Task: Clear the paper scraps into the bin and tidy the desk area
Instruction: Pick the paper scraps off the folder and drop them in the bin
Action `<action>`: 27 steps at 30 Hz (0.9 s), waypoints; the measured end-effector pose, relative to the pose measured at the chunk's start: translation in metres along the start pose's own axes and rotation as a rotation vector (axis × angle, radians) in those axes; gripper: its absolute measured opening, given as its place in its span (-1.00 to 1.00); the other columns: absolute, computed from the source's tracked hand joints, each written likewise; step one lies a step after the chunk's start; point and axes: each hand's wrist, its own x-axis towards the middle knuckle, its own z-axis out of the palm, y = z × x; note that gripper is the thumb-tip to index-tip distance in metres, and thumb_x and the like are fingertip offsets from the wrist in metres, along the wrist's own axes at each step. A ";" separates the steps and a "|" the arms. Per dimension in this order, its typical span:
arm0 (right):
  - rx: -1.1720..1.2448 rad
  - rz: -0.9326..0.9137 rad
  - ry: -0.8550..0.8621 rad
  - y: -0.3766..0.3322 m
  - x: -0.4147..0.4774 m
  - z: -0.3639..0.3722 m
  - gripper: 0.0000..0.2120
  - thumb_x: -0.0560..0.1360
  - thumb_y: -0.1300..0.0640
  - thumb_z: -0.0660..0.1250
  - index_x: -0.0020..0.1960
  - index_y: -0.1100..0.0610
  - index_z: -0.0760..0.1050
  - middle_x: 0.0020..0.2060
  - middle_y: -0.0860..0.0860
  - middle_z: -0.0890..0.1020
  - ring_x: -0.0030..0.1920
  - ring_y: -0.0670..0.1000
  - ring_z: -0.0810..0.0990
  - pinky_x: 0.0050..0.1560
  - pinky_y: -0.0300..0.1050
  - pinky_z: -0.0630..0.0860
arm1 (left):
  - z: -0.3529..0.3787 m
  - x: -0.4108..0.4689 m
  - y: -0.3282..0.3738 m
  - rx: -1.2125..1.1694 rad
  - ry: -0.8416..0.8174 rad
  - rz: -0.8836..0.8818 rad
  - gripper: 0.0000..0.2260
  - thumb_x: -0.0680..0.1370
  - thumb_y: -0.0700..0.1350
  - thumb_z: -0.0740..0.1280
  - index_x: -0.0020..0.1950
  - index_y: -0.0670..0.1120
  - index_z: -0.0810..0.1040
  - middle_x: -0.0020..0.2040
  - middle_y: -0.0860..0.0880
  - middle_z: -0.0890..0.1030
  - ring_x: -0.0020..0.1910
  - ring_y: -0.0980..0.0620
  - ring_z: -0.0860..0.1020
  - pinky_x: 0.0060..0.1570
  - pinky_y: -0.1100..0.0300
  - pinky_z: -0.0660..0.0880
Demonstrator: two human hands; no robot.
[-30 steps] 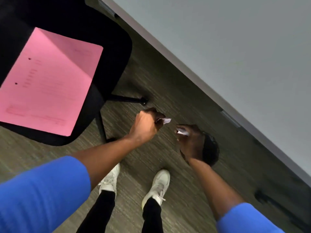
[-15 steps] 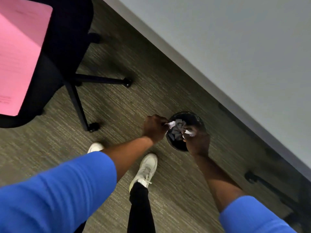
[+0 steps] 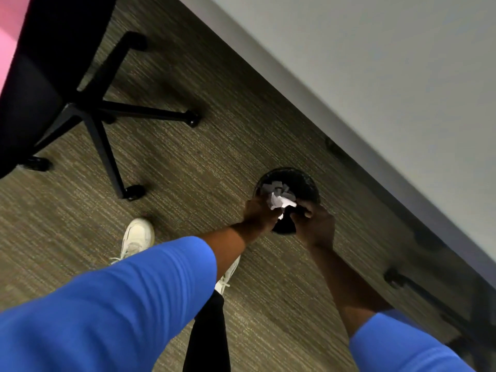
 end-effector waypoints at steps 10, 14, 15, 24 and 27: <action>-0.024 0.039 -0.032 0.001 -0.019 0.001 -0.72 0.52 0.14 0.51 0.22 0.09 0.69 0.13 0.11 0.75 0.08 0.15 0.76 0.10 0.14 0.71 | -0.014 -0.009 -0.009 -0.030 -0.099 -0.040 -0.70 0.63 -0.06 0.40 0.28 -0.22 0.66 0.21 -0.27 0.73 0.19 -0.23 0.73 0.22 -0.10 0.68; -0.032 0.005 0.004 -0.014 -0.024 0.008 -0.76 0.52 0.14 0.50 0.19 0.08 0.68 0.08 0.10 0.76 -0.02 0.12 0.75 -0.03 0.00 0.69 | -0.033 -0.021 0.002 0.162 -0.106 0.110 -0.74 0.65 -0.10 0.36 0.21 -0.22 0.74 0.24 -0.25 0.73 0.30 -0.19 0.67 0.30 -0.02 0.58; -0.026 -0.003 0.014 -0.019 -0.025 0.009 -0.76 0.52 0.14 0.51 0.18 0.09 0.68 0.07 0.10 0.76 -0.05 0.11 0.75 -0.05 -0.04 0.67 | -0.039 -0.025 0.005 0.202 -0.110 0.136 -0.72 0.67 -0.08 0.35 0.22 -0.21 0.73 0.27 -0.23 0.72 0.33 -0.17 0.65 0.33 -0.01 0.55; 0.001 0.011 -0.001 -0.086 -0.038 0.025 -0.75 0.50 0.19 0.50 0.16 0.18 0.64 0.07 0.15 0.74 0.09 0.20 0.72 0.17 0.18 0.65 | -0.129 -0.051 -0.002 0.390 -0.050 0.202 -0.67 0.69 0.03 0.33 0.31 -0.15 0.69 0.33 -0.14 0.70 0.32 -0.13 0.65 0.26 0.13 0.54; 0.034 -0.007 -0.058 -0.120 -0.046 0.032 -0.76 0.51 0.20 0.50 0.17 0.19 0.65 0.01 0.11 0.76 0.05 0.16 0.73 0.15 0.11 0.66 | -0.167 -0.055 -0.012 0.416 0.023 0.161 -0.71 0.69 0.06 0.35 0.28 -0.08 0.69 0.26 -0.09 0.73 0.23 -0.07 0.69 0.10 0.22 0.52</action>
